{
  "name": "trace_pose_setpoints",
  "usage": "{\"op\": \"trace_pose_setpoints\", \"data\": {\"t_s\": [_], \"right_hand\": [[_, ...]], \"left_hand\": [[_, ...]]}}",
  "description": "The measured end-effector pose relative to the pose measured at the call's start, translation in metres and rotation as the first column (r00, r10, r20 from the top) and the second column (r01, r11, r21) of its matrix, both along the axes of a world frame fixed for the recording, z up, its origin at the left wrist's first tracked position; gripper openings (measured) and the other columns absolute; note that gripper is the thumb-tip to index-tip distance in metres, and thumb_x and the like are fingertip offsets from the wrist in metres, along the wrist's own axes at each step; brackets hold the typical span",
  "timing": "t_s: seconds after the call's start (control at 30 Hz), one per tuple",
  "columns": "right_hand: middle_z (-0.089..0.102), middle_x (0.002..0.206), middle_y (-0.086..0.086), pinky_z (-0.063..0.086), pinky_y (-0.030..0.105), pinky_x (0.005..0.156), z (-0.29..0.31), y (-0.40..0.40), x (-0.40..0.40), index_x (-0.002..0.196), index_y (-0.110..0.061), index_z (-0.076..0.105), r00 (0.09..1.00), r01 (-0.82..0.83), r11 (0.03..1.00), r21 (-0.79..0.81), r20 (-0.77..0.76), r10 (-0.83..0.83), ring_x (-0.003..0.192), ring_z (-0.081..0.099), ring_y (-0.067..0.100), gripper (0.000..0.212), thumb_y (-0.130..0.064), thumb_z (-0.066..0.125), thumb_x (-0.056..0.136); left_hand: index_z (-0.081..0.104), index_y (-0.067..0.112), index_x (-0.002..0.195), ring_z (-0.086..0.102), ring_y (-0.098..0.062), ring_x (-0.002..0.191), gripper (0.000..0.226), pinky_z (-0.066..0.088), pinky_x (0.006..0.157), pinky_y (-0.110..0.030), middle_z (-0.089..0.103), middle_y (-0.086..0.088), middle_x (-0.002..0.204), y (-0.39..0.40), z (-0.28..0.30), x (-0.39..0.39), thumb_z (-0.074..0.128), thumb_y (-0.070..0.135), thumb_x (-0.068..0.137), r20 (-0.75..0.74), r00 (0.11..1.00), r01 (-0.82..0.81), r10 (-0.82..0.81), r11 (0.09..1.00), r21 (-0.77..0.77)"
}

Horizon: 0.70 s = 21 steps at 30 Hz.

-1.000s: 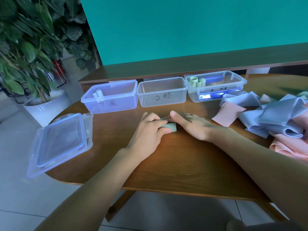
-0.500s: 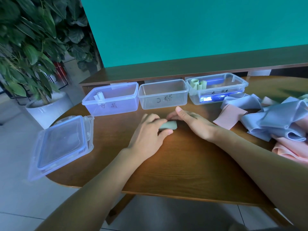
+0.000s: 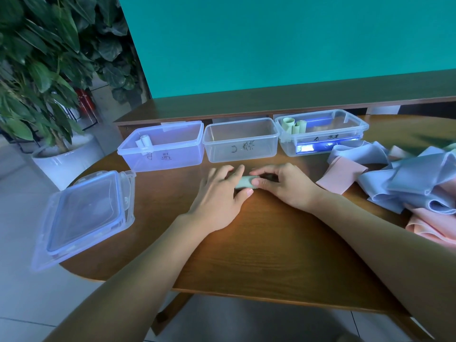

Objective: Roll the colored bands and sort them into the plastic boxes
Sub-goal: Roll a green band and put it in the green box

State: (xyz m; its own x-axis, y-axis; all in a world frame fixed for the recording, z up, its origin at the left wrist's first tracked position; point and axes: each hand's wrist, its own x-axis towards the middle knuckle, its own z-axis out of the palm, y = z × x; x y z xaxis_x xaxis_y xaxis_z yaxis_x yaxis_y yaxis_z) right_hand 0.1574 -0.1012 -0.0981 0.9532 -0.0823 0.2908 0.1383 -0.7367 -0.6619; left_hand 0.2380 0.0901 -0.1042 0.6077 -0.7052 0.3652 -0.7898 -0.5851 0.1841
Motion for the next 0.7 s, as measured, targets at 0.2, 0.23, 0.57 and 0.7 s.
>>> {"op": "trace_pose_setpoints", "data": {"t_s": [0.2, 0.23, 0.57, 0.7], "right_hand": [[0.073, 0.112, -0.004, 0.05, 0.029, 0.09, 0.002, -0.002, 0.007, 0.122, -0.023, 0.071, 0.999, -0.017, 0.994, -0.108, -0.034, 0.013, 0.103, 0.064, 0.011, 0.031, -0.037, 0.048, 0.105], [0.073, 0.111, -0.005, 0.049, 0.029, 0.089, 0.002, -0.001, 0.009, 0.122, -0.023, 0.071, 0.999, -0.008, 0.994, -0.112, -0.042, 0.003, 0.102, 0.063, 0.011, 0.032, -0.038, 0.046, 0.106], [0.064, 0.115, -0.013, 0.042, 0.018, 0.097, 0.001, -0.004, 0.015, 0.133, -0.026, 0.061, 0.995, 0.08, 0.997, 0.016, -0.06, -0.079, 0.106, 0.059, 0.002, 0.042, -0.03, 0.072, 0.093], [0.066, 0.108, -0.014, 0.046, 0.015, 0.091, -0.001, -0.004, 0.02, 0.126, -0.027, 0.064, 0.994, 0.105, 0.992, 0.065, -0.012, -0.104, 0.101, 0.061, 0.0, 0.038, -0.021, 0.075, 0.091]], "left_hand": [[0.064, 0.022, 0.134, 0.045, -0.011, 0.12, 0.041, 0.037, 0.104, -0.026, 0.061, 0.007, 0.125, -0.005, 0.0, 0.007, 0.069, 0.025, 0.093, 0.012, 0.99, 0.137, -0.138, 0.969, -0.206], [0.065, 0.023, 0.132, 0.045, -0.011, 0.119, 0.04, 0.036, 0.102, -0.024, 0.063, 0.007, 0.124, -0.007, 0.0, 0.01, 0.07, 0.026, 0.092, 0.002, 0.991, 0.128, -0.131, 0.971, -0.204], [0.066, 0.027, 0.124, 0.05, -0.014, 0.111, 0.027, 0.032, 0.087, -0.022, 0.067, 0.004, 0.116, -0.024, 0.005, 0.034, 0.061, 0.027, 0.097, -0.173, 0.979, 0.077, -0.107, 0.983, -0.169], [0.064, 0.024, 0.127, 0.055, -0.011, 0.108, 0.028, 0.036, 0.087, -0.023, 0.065, 0.005, 0.121, -0.024, 0.005, 0.034, 0.058, 0.028, 0.099, -0.233, 0.967, 0.051, -0.099, 0.977, -0.206]]}}
